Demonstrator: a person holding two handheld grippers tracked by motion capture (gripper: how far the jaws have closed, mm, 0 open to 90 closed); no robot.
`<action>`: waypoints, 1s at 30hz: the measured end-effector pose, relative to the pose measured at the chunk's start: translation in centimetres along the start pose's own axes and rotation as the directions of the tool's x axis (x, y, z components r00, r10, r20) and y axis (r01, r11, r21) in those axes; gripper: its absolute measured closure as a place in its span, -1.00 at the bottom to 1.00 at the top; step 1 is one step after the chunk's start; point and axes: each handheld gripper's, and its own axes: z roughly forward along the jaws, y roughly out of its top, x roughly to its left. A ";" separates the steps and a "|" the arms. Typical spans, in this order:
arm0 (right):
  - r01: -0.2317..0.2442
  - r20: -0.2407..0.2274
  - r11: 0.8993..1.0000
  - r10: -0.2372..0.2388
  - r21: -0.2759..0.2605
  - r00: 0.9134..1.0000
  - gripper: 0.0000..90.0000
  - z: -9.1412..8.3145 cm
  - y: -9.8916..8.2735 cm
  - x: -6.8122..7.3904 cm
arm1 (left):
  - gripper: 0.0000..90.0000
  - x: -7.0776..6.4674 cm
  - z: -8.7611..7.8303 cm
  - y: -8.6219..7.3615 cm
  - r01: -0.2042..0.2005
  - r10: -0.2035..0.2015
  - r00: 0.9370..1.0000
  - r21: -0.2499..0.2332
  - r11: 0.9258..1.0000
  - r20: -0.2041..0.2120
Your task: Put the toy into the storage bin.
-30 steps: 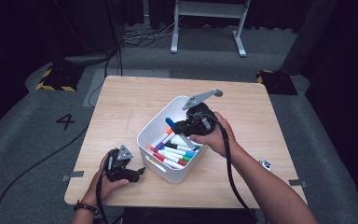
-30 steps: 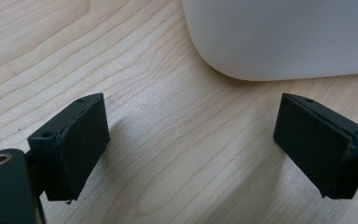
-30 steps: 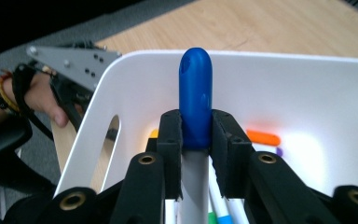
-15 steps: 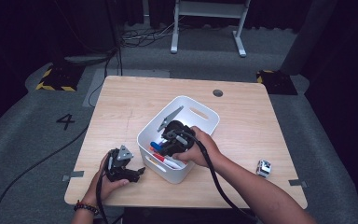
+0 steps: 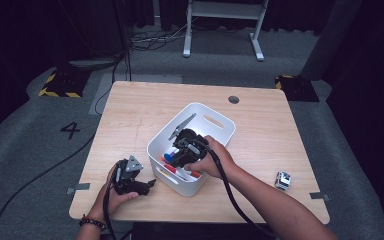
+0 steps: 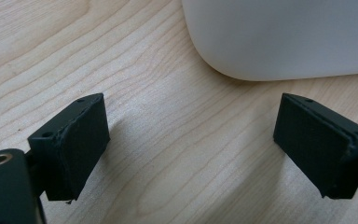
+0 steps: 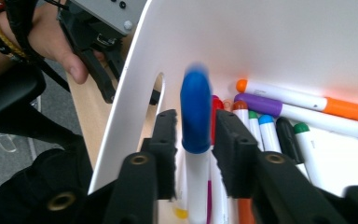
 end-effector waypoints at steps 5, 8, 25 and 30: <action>0.030 0.029 0.998 -0.029 -0.046 0.999 0.40 -1.2 -0.2 0.2 | -0.77 0.0 0.0 0.0 0.002 -0.002 1.000 -0.001 1.000 -0.002; 0.017 0.046 0.995 -0.012 -0.094 0.999 0.32 -2.8 -0.9 -0.1 | -0.77 0.0 0.0 0.0 0.003 -0.003 1.000 -0.001 1.000 0.000; -0.032 0.260 0.947 0.120 -0.320 0.958 0.07 -14.2 -13.3 -3.0 | -0.77 0.0 0.0 0.0 0.004 -0.004 1.000 -0.001 1.000 0.001; -0.070 0.339 0.951 0.175 -0.300 0.925 0.00 -14.8 -18.9 -3.5 | -0.77 0.0 0.0 0.0 0.007 -0.007 1.000 -0.002 1.000 0.001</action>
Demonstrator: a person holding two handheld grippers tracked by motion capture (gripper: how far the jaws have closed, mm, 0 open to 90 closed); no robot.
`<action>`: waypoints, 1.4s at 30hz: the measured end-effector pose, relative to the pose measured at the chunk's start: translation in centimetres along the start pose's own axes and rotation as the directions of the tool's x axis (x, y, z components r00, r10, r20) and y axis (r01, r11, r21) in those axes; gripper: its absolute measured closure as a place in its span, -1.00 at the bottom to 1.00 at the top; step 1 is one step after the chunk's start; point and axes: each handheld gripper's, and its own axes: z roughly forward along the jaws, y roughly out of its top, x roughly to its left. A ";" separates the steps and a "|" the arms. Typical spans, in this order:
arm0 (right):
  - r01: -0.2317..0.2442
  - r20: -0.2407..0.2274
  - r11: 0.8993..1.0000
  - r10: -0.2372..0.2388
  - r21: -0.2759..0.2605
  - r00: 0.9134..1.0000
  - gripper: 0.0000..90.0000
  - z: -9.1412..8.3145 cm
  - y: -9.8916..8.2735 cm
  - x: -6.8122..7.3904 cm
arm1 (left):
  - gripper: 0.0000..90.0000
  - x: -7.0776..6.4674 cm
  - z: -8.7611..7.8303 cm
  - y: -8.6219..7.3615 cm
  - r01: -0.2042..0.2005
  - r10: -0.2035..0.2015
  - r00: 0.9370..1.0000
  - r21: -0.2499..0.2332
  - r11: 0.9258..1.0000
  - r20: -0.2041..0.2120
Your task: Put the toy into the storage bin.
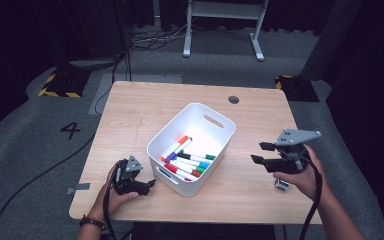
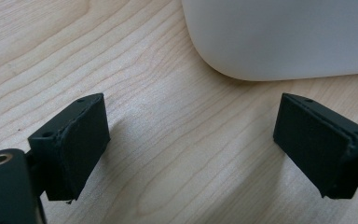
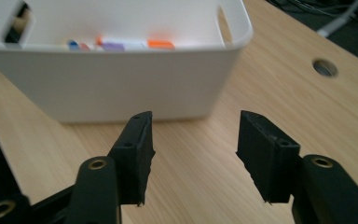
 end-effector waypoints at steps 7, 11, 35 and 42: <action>-0.114 0.153 0.993 0.108 0.034 0.982 -0.17 0.1 -7.5 -1.6 | -0.77 0.0 0.0 0.0 0.000 0.000 1.000 0.001 1.000 -0.002; -0.227 0.202 0.974 0.217 0.024 0.955 -0.29 0.5 -11.3 -2.6 | -0.77 0.0 0.0 0.0 0.000 0.000 1.000 0.000 1.000 -0.002; -0.379 0.252 0.924 0.355 0.054 0.900 -0.32 5.0 -17.2 -3.9 | -0.77 0.0 0.0 0.0 0.003 -0.003 1.000 0.000 1.000 -0.001; -0.298 0.183 0.954 0.286 0.040 0.941 -0.25 6.0 -16.7 -3.8 | -0.77 0.0 0.0 0.0 -0.001 0.001 1.000 0.001 1.000 -0.002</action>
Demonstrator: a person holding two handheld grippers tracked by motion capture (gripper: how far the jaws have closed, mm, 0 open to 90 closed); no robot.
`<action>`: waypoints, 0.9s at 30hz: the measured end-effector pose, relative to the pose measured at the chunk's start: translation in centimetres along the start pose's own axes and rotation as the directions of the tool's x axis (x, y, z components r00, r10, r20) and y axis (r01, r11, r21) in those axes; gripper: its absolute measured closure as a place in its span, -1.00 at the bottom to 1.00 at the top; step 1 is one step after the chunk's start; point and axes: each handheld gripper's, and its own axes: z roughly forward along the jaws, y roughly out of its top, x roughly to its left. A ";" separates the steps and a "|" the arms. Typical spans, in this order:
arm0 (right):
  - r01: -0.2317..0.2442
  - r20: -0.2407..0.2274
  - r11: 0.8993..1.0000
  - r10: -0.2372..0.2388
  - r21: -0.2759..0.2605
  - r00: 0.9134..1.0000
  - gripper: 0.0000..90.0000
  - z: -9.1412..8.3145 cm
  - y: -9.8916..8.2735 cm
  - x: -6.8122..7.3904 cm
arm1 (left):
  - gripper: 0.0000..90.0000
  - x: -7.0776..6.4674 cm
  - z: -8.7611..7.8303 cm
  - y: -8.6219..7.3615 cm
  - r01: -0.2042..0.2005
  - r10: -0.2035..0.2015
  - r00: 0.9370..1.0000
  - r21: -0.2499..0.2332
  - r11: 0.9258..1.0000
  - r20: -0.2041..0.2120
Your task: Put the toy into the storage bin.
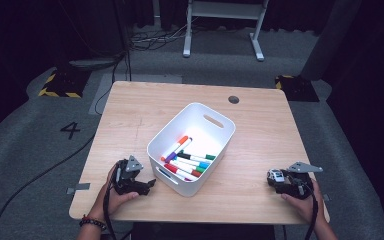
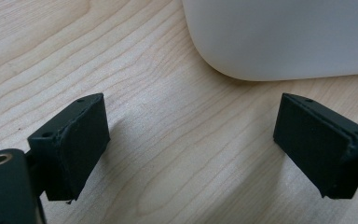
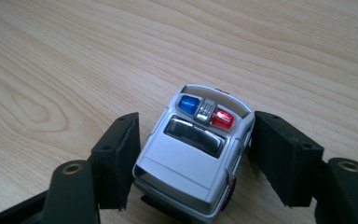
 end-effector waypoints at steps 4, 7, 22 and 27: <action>-0.019 0.041 1.000 0.019 0.000 0.999 -0.28 -0.2 -0.3 0.2 | -0.77 0.0 0.0 0.0 0.000 0.000 1.000 0.000 1.000 0.000; -0.042 0.059 0.999 0.043 -0.022 0.997 -0.23 -0.4 -0.7 0.5 | -0.77 0.0 0.0 0.0 0.000 0.000 1.000 0.000 1.000 -0.001; 0.002 0.060 0.999 0.001 -0.046 0.998 0.06 -1.3 -1.1 -0.1 | -0.77 0.0 0.0 0.0 0.003 -0.003 1.000 0.000 1.000 0.000; 0.051 0.090 0.997 -0.046 -0.053 0.995 0.06 -2.2 -0.8 0.6 | -0.77 0.0 0.0 0.0 0.003 -0.003 1.000 0.000 1.000 0.001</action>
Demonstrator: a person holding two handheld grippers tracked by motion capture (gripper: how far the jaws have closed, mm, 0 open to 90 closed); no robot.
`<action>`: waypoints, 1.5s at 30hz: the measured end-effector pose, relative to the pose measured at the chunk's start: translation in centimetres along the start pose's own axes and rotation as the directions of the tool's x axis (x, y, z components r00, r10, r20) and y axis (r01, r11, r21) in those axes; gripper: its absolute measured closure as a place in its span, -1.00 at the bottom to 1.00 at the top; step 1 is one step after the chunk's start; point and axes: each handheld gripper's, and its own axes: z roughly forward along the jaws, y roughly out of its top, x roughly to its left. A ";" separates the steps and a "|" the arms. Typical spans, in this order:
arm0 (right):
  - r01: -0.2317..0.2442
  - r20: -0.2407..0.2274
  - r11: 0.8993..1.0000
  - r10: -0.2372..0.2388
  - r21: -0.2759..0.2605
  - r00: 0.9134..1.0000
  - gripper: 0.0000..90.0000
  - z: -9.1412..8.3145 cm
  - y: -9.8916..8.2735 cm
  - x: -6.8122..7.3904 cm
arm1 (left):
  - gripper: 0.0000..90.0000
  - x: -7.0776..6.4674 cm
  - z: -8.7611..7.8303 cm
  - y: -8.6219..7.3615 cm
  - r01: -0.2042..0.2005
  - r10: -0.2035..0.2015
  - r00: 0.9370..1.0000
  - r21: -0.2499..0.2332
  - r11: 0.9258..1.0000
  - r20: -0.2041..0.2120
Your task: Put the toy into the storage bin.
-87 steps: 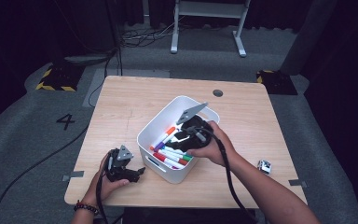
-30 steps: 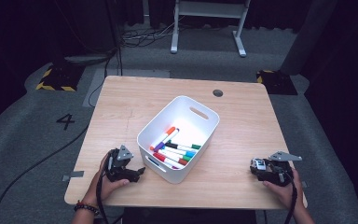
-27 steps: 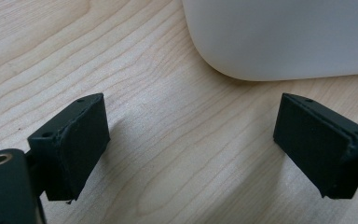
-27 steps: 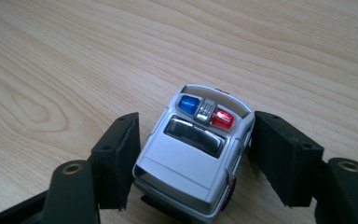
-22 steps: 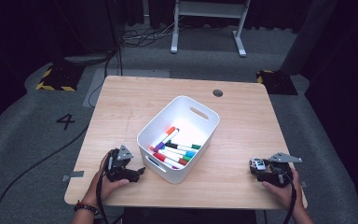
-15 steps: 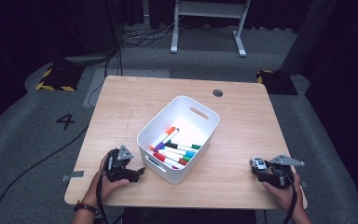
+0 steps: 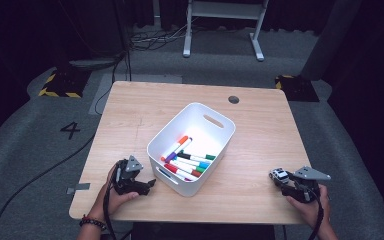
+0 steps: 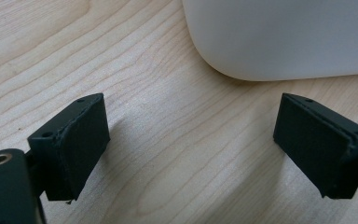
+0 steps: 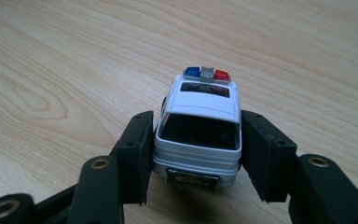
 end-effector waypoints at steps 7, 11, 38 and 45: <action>-0.016 0.002 0.999 0.016 -0.036 1.000 0.06 -1.1 0.6 0.2 | -0.77 0.0 0.0 0.0 0.000 0.000 1.000 0.000 1.000 0.000; -0.005 -0.003 0.999 0.005 -0.048 1.000 0.06 -1.5 0.8 0.1 | -0.77 0.0 0.0 0.0 0.000 0.000 1.000 -0.001 1.000 0.000; -0.019 -0.042 0.992 0.014 -0.128 0.999 0.06 -2.9 4.8 0.1 | -0.77 0.0 0.0 0.0 0.001 -0.001 1.000 0.001 1.000 0.004; 0.014 -0.098 0.984 -0.032 -0.180 0.995 0.06 -2.5 8.3 0.9 | -0.77 0.0 0.0 0.0 0.001 -0.001 1.000 0.002 1.000 0.004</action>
